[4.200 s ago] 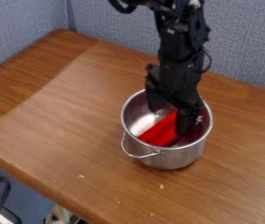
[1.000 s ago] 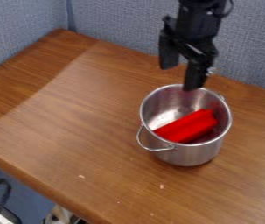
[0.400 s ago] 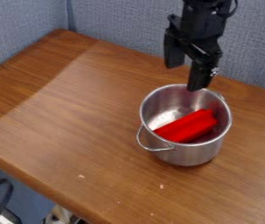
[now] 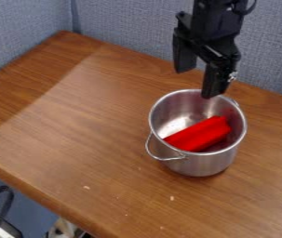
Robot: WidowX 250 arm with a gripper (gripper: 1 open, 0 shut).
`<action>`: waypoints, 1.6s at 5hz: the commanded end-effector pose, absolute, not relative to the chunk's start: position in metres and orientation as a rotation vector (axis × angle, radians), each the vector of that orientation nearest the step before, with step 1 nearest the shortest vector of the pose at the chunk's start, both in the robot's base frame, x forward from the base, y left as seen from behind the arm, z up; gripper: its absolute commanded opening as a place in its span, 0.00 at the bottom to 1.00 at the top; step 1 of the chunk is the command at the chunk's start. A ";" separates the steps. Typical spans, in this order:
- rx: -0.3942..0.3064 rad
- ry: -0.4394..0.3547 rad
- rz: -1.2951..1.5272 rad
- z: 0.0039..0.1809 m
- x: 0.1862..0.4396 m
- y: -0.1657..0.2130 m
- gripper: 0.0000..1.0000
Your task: Put the red object in the metal pot
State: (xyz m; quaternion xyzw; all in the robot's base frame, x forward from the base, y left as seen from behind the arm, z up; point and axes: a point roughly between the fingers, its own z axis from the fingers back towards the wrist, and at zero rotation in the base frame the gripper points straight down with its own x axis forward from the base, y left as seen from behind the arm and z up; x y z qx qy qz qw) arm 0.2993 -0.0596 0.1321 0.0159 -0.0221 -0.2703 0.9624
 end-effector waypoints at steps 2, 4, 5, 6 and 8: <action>0.008 -0.143 -0.556 0.139 0.295 -0.055 1.00; -0.020 -0.128 -0.576 0.141 0.290 -0.044 1.00; -0.036 -0.122 -0.557 0.140 0.288 -0.049 1.00; -0.049 -0.115 -0.543 0.139 0.288 -0.055 1.00; -0.066 -0.102 -0.537 0.129 0.298 -0.044 1.00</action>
